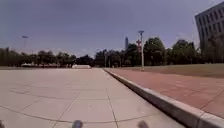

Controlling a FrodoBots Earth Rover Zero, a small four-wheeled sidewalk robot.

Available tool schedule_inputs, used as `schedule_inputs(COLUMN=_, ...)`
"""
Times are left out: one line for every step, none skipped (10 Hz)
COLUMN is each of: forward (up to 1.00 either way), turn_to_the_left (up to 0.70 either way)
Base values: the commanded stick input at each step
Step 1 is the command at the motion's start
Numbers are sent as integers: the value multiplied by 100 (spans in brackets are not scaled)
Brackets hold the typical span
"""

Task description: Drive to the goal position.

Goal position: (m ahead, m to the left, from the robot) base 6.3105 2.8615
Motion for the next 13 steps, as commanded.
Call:
schedule_inputs(forward=0, turn_to_the_left=0)
schedule_inputs(forward=0, turn_to_the_left=0)
schedule_inputs(forward=0, turn_to_the_left=0)
schedule_inputs(forward=0, turn_to_the_left=0)
schedule_inputs(forward=31, turn_to_the_left=13)
schedule_inputs(forward=85, turn_to_the_left=34)
schedule_inputs(forward=85, turn_to_the_left=34)
schedule_inputs(forward=85, turn_to_the_left=34)
schedule_inputs(forward=85, turn_to_the_left=34)
schedule_inputs(forward=85, turn_to_the_left=34)
schedule_inputs(forward=85, turn_to_the_left=34)
schedule_inputs(forward=85, turn_to_the_left=34)
schedule_inputs(forward=85, turn_to_the_left=34)
